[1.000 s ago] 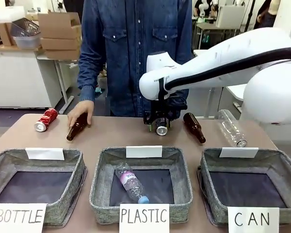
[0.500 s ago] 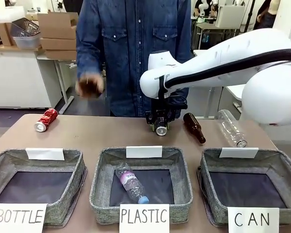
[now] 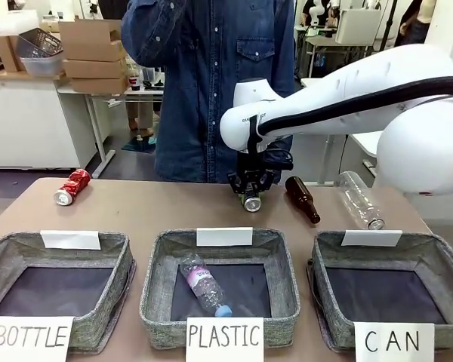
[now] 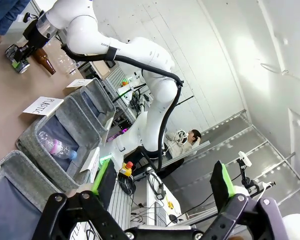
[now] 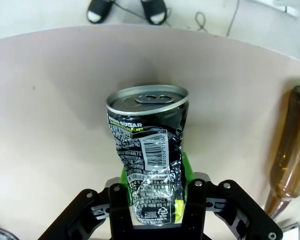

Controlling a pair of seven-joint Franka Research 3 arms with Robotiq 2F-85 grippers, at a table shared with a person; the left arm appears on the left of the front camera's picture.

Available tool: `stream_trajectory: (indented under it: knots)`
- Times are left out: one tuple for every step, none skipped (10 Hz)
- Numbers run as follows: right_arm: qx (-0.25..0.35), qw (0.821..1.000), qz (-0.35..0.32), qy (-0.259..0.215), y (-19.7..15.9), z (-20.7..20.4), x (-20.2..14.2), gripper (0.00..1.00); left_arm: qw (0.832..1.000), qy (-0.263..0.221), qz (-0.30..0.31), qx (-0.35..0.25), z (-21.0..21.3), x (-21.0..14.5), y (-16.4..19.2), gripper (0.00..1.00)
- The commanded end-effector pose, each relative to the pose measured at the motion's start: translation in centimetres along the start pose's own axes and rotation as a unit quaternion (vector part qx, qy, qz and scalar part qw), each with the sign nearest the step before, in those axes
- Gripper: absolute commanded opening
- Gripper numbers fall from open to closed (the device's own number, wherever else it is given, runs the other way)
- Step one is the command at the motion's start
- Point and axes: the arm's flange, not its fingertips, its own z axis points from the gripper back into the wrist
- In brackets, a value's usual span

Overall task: Sort the can waste into the basket.
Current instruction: Pick up the can waste from the table and place it in the right Fabric basket.

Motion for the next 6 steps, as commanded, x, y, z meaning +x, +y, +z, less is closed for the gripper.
stream_trajectory:
  knots:
    - [0.011,0.999,0.015,0.028,-1.0,0.3,-0.2,0.0,1.0,0.007,-0.011,-0.004,0.1,-0.1,-0.2,1.0]
    - [0.037,0.998,0.04,0.029,-2.3,0.8,-0.5,0.0,1.0,0.007,-0.011,-0.004,0.1,-0.1,-0.2,1.0]
    - [0.079,0.991,0.103,0.027,-5.2,2.2,-1.8,0.0,1.0,0.007,-0.011,-0.004,0.1,-0.1,-0.2,1.0]
    - [0.109,0.983,0.149,0.001,-9.9,4.6,-4.5,0.0,1.0,0.007,-0.011,-0.004,0.1,-0.1,-0.2,1.0]
    - [0.117,0.977,0.181,-0.01,-14.0,6.7,-7.6,0.0,1.0,0.007,-0.011,-0.004,0.1,-0.1,-0.2,1.0]
    - [0.119,0.972,0.203,-0.007,-17.5,8.1,-10.6,0.0,1.0,0.007,-0.011,-0.004,0.1,-0.1,-0.2,1.0]
